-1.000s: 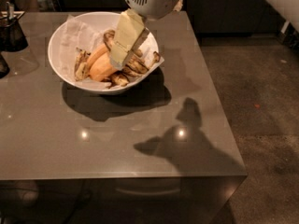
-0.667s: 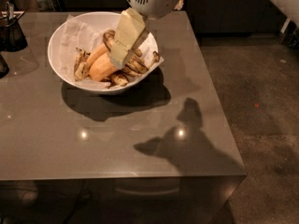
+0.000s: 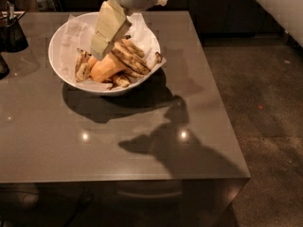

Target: Pick banana from white bowl

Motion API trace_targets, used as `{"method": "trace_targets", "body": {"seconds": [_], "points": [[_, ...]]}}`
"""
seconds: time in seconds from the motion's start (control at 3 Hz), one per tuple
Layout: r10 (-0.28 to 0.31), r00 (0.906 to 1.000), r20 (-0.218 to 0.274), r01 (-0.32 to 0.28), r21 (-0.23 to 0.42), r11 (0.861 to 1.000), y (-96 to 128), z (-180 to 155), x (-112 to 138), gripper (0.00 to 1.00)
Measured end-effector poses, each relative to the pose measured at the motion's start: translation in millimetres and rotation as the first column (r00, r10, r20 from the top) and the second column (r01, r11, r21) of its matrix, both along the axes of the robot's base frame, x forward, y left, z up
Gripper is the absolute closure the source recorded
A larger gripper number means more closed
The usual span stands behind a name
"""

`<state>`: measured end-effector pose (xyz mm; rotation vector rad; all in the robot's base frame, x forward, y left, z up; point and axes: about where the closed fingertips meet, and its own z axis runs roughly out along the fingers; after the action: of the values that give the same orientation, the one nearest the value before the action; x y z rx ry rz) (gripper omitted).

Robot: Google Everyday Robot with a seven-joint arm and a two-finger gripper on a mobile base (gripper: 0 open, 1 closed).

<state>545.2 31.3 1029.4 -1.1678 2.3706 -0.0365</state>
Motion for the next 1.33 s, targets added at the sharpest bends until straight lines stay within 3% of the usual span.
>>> {"method": "trace_targets", "body": {"seconds": [0.67,1.0,1.33], "points": [[0.015,0.9998,-0.013,-0.015,-0.013,1.0,22.3,-8.5,11.7,0.24],[-0.017,0.9995,-0.028,0.017,-0.025,1.0,21.6,-15.7,20.2,0.32],[-0.063,0.997,-0.046,0.061,-0.049,0.997,17.2,-26.3,31.4,0.31]]}}
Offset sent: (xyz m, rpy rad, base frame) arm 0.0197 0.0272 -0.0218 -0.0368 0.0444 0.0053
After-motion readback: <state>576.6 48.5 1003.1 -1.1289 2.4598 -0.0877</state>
